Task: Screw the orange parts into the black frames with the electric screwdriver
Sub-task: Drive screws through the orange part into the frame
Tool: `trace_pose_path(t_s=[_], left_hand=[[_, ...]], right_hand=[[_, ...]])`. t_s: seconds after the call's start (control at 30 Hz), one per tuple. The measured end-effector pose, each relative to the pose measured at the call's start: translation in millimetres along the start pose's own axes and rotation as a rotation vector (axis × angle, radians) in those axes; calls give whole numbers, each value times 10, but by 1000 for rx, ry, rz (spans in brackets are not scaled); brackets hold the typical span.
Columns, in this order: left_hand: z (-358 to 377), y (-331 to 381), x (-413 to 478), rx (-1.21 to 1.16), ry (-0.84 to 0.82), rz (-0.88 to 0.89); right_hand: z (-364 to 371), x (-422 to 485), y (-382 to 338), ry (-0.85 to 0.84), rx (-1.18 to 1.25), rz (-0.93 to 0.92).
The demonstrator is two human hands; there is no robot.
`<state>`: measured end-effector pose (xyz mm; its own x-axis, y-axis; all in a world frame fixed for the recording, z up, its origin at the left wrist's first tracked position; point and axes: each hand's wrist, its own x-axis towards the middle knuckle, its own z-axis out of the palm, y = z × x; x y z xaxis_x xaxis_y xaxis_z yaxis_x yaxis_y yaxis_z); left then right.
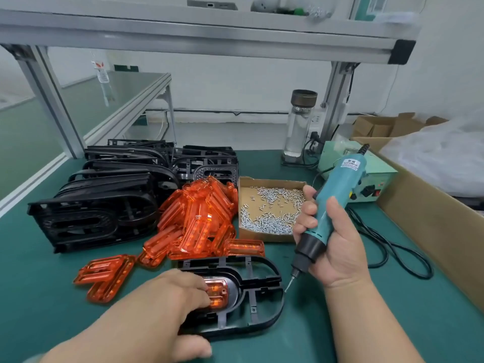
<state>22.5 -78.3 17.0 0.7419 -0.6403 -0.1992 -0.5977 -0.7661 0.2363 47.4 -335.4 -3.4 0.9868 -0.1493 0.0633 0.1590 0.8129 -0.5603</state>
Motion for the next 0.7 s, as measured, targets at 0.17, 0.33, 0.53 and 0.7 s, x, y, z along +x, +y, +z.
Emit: trace_pose_path(t_s=[0.17,0.33,0.53,0.7], left_hand=[[-247,63,255,-75,308,4],[-449,226,909,-60,417,43],[-456,339,1541,47,255,-4],[-375,336,1811,237,43,-49]], right_hand=[[13,6,35,18,-19,-9],[-14,17,62,24,7,-7],[-46,54,48,29,-20,-11],[-70,92,32,22,-9,-2]])
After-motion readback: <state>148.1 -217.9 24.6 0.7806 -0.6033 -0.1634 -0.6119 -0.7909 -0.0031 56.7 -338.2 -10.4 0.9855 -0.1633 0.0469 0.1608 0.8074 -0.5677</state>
